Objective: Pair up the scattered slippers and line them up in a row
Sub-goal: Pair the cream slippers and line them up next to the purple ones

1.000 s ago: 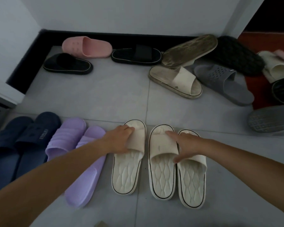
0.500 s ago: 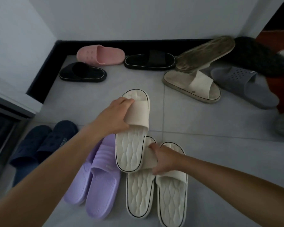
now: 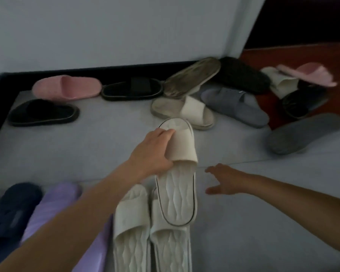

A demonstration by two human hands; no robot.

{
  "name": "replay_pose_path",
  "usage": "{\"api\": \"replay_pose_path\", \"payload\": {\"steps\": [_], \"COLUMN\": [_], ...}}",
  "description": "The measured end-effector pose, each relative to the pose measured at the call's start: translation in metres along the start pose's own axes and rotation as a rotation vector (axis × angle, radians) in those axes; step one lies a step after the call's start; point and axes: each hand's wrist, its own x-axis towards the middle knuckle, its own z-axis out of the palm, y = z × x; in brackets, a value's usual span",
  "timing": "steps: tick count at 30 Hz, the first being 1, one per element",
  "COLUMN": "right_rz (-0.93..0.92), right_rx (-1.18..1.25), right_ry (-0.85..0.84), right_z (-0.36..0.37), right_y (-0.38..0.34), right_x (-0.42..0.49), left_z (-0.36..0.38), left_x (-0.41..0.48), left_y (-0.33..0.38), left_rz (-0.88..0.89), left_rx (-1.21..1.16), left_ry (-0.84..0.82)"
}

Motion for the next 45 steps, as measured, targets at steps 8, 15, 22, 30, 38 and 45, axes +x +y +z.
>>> {"api": "replay_pose_path", "payload": {"steps": [8,15,22,30,38,45], "right_rz": [0.155,-0.031,-0.039,0.090,0.296,0.353], "right_rx": [0.010,0.126,0.166,0.336,1.178,1.497], "right_ry": [0.114,0.233,0.361,0.633,0.726,0.628], "right_z": [-0.021,-0.035,-0.103,-0.196,-0.256,-0.270], "right_y": [0.077,0.099,0.173,0.253,0.278,0.284], "right_x": [-0.032,-0.057,-0.062,0.000,0.100,0.145], "left_z": [0.062,0.084,0.071,0.089,0.135,0.128], "left_x": [0.006,0.034,0.083,0.106,0.110,0.126], "left_y": [0.053,0.100,0.145,0.173,0.162,0.169], "left_rz": [0.071,0.089,0.058,-0.051,-0.266,-0.294], "left_rx": [0.060,0.179,0.238,0.250,0.158,0.209], "left_ry": [-0.130,-0.195,-0.159,-0.149,-0.056,-0.015]}}
